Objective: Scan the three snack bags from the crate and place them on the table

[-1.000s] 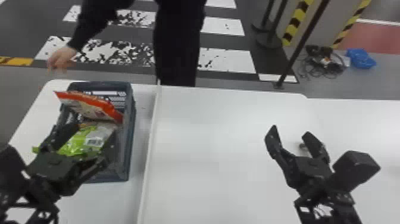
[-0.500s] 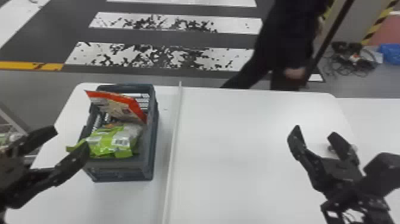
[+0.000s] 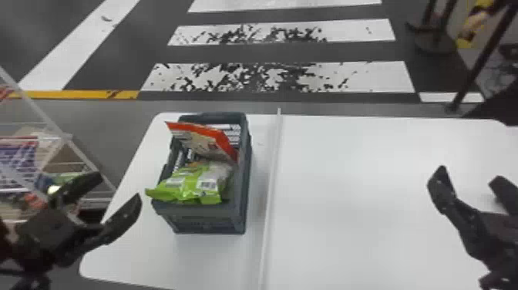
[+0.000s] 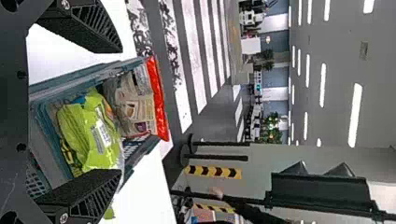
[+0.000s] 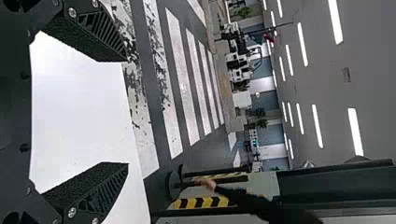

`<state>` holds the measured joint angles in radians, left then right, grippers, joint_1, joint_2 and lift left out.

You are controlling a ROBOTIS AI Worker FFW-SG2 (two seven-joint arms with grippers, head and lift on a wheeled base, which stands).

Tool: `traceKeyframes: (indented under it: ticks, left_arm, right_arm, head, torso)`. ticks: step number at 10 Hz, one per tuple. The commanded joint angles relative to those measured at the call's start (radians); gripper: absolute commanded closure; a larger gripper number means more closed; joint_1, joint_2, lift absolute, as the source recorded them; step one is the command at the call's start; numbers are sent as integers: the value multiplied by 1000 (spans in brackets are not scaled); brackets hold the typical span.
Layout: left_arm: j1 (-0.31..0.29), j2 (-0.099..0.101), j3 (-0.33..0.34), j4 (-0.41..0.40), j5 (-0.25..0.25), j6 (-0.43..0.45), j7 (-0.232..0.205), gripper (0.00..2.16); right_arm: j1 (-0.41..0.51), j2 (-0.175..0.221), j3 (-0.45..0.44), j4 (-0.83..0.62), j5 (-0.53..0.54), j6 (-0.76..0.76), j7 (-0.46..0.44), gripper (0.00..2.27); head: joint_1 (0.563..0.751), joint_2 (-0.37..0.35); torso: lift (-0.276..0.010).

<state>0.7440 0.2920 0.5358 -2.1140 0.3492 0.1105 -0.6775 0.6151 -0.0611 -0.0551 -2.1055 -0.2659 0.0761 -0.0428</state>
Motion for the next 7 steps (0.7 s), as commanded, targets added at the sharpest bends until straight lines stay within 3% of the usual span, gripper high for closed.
traceKeyframes:
  ticks: [1, 2, 4, 5, 7]
  left_arm:
    - [0, 16, -28, 60, -26, -77, -4, 83]
    - [2, 16, -50, 97, -29, -136, -1, 83]
    - [-12, 23, -128, 189, -84, -258, 24, 83]
    - [-21, 39, -157, 226, -101, -295, 38, 83]
    - [-43, 47, -189, 281, -130, -338, 44, 83]
  right_arm:
    - [0, 0, -3, 1, -1, 0, 0, 137]
    - [0, 0, -3, 1, -1, 0, 0, 137]
    - [0, 1, -3, -2, -4, 0, 1, 137]
    - [2, 1, -2, -8, -4, 0, 1, 137]
    - [11, 1, -2, -18, -6, -3, 1, 137]
  head:
    - [695, 157]
    - [695, 153]
    - [695, 146]
    - [695, 136]
    - [695, 121]
  torso:
    - [-36]
    - [-36]
    - [-36]
    - [-36]
    - [-36]
